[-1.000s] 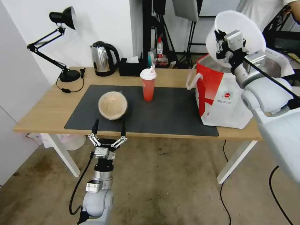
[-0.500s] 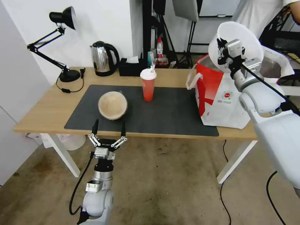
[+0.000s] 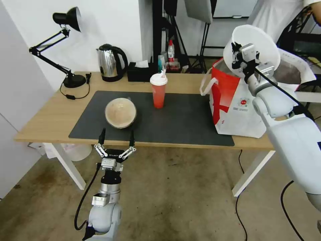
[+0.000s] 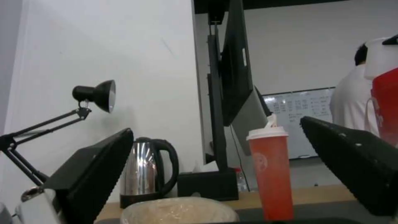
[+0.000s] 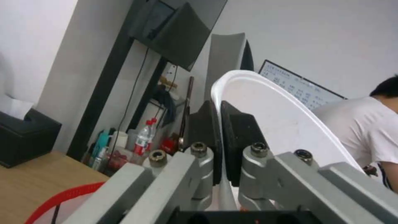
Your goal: Pick up the trash from the table and place it into the takeout bag.
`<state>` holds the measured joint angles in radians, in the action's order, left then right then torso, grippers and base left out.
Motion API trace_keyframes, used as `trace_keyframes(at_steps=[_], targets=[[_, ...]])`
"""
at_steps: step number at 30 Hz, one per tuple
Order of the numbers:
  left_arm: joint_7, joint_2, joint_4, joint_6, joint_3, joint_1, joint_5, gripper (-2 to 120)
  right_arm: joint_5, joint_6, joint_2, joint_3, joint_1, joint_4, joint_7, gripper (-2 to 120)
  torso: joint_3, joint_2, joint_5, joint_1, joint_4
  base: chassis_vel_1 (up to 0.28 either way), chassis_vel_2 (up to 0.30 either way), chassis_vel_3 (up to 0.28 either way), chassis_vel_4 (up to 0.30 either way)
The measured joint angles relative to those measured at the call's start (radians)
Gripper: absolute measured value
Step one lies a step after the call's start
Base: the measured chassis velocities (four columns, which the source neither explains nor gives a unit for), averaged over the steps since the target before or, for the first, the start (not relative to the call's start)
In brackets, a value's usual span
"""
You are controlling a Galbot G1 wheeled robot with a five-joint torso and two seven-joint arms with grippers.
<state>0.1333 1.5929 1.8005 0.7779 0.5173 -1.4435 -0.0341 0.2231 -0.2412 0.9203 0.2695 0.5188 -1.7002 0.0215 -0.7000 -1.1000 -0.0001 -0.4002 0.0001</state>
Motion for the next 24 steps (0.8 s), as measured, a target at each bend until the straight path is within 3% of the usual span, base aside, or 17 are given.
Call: trace_keyframes(at_steps=[11, 24], targets=[[0.0, 0.0, -0.003, 0.0, 0.006, 0.004, 0.0, 100, -0.02, 0.024, 0.023, -0.006, 0.005, 0.039, -0.005, 0, 0.0, 0.0, 0.0, 0.0, 0.0, 0.0, 0.0, 0.0, 0.0], [0.0, 0.0, -0.001, 0.001, 0.006, 0.002, 0.001, 100, -0.03, 0.029, 0.015, 0.028, 0.082, -0.02, 0.021, 3, 0.0, 0.0, 0.0001, 0.0, -0.0001, 0.0, 0.0, 0.0, 0.0]])
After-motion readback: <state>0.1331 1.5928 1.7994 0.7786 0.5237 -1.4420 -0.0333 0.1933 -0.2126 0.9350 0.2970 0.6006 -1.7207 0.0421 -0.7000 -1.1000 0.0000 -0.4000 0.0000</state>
